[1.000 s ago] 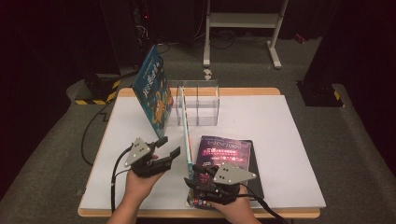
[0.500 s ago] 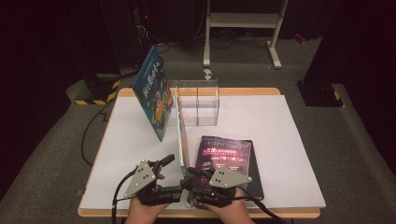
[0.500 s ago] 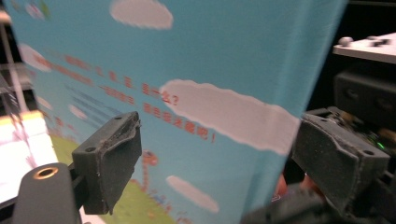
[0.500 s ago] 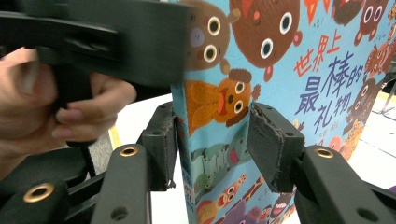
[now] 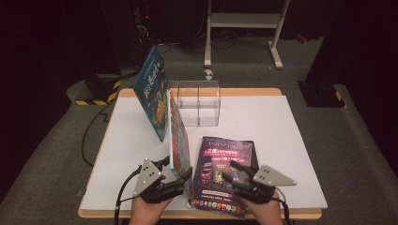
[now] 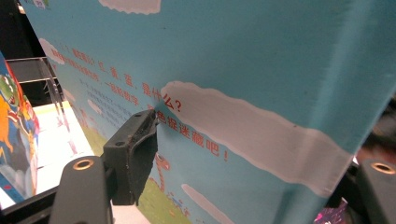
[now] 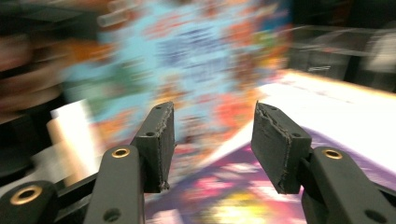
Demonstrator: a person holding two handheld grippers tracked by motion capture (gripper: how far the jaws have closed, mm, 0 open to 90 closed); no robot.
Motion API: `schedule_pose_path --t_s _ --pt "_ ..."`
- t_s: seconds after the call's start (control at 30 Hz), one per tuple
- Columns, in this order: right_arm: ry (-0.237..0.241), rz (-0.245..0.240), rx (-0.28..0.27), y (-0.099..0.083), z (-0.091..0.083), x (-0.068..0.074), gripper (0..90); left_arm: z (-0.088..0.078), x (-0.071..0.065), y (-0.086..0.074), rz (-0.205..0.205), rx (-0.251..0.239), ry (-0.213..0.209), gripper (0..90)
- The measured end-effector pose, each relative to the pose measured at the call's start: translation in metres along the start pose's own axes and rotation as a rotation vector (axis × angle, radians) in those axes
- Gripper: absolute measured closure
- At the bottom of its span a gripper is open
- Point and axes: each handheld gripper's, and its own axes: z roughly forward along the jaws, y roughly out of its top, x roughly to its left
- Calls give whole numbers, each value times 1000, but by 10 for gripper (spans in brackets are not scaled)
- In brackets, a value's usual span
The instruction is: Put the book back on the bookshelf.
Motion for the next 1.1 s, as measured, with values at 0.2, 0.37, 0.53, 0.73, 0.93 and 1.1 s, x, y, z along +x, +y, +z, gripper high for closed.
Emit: schedule_pose_path --t_s 0.2,0.37,0.53,0.73,0.93,1.1 --pt "-121 88 1 -22 -14 -42 500 -6 4 4 29 35 14 318" --pt "-110 83 -5 -20 -11 -41 499 -14 11 3 48 36 35 403" --pt "-103 85 4 -22 -9 -41 501 -27 18 6 69 24 75 563" --pt "-107 95 0 -22 -10 -41 501 -40 38 6 50 4 149 682" --pt "-112 103 6 -23 -10 -43 501 -47 59 10 24 14 175 729" --pt "-114 106 6 -24 -11 -43 501 -50 72 9 1 -9 171 772"
